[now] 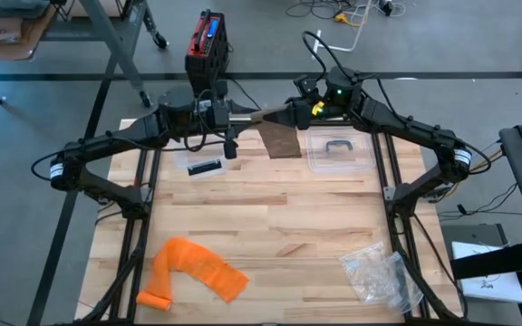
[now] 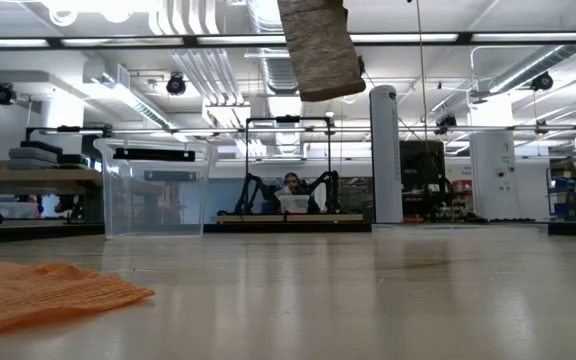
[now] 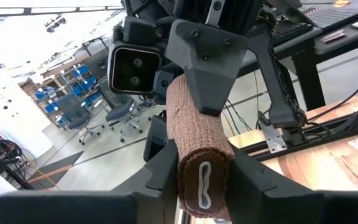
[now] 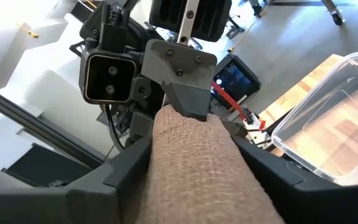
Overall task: Roll bandage
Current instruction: Roll the brown bandage
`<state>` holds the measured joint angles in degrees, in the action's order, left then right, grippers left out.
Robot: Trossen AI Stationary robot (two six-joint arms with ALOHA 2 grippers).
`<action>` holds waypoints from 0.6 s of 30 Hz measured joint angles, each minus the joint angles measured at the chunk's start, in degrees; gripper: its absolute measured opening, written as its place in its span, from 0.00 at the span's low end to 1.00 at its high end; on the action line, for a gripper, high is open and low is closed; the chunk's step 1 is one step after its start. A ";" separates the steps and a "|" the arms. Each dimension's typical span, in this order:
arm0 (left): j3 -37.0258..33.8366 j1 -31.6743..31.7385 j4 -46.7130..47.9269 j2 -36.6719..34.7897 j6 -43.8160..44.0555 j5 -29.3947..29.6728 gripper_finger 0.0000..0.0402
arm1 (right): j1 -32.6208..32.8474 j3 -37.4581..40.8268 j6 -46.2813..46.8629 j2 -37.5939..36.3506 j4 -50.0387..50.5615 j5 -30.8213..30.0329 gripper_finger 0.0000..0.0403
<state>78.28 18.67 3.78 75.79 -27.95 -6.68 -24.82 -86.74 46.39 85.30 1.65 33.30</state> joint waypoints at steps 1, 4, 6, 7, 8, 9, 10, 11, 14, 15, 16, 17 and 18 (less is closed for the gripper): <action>0.00 -0.08 0.09 0.00 0.13 0.10 0.25 | 0.00 0.00 -0.26 0.00 0.01 -0.01 0.46; 0.00 -0.50 0.32 -0.11 1.51 0.46 0.30 | 0.00 0.00 -1.53 0.00 0.08 0.16 0.38; 0.00 -0.84 0.86 -0.58 3.64 0.64 0.35 | 0.00 0.00 -3.46 0.00 -0.11 0.43 0.34; 0.00 -0.99 1.52 -0.91 4.74 0.49 0.37 | -0.19 0.00 -4.31 0.00 -0.24 0.95 0.32; 0.00 -1.08 2.64 -1.40 5.91 0.03 0.39 | -0.44 0.00 -5.21 0.00 -0.26 1.94 0.31; 0.00 -1.13 4.27 -2.00 7.15 -0.38 0.42 | -0.73 0.00 -5.87 0.01 -0.38 3.12 0.30; -0.04 -1.12 5.80 -2.76 8.64 -0.81 0.44 | -1.02 -0.01 -6.66 0.02 -0.78 4.08 0.30; -0.04 -1.11 7.21 -3.51 9.92 -1.24 0.47 | -1.24 -0.11 -7.44 0.04 -1.09 4.45 0.30; -0.04 -1.11 11.97 -5.81 14.99 -1.88 0.53 | -2.04 -0.15 -12.15 0.16 -2.04 8.53 0.31; -0.04 -1.11 13.01 -6.30 17.17 -2.39 0.55 | -2.10 -0.15 -13.94 0.20 -2.44 9.39 0.31; -0.02 -1.11 13.84 -6.60 19.62 -3.06 0.57 | -2.08 -0.15 -15.85 0.20 -2.69 9.76 0.31; -0.04 -1.11 14.34 -6.64 21.56 -4.02 0.58 | -2.07 -0.15 -18.19 0.20 -2.96 9.99 0.31; -0.04 -1.11 14.45 -6.62 22.95 -5.23 0.60 | -2.05 -0.15 -20.35 0.20 -3.53 10.43 0.31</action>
<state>78.24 17.56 18.24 69.17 -5.00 -11.90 -26.87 -86.89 26.04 85.49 -1.88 43.74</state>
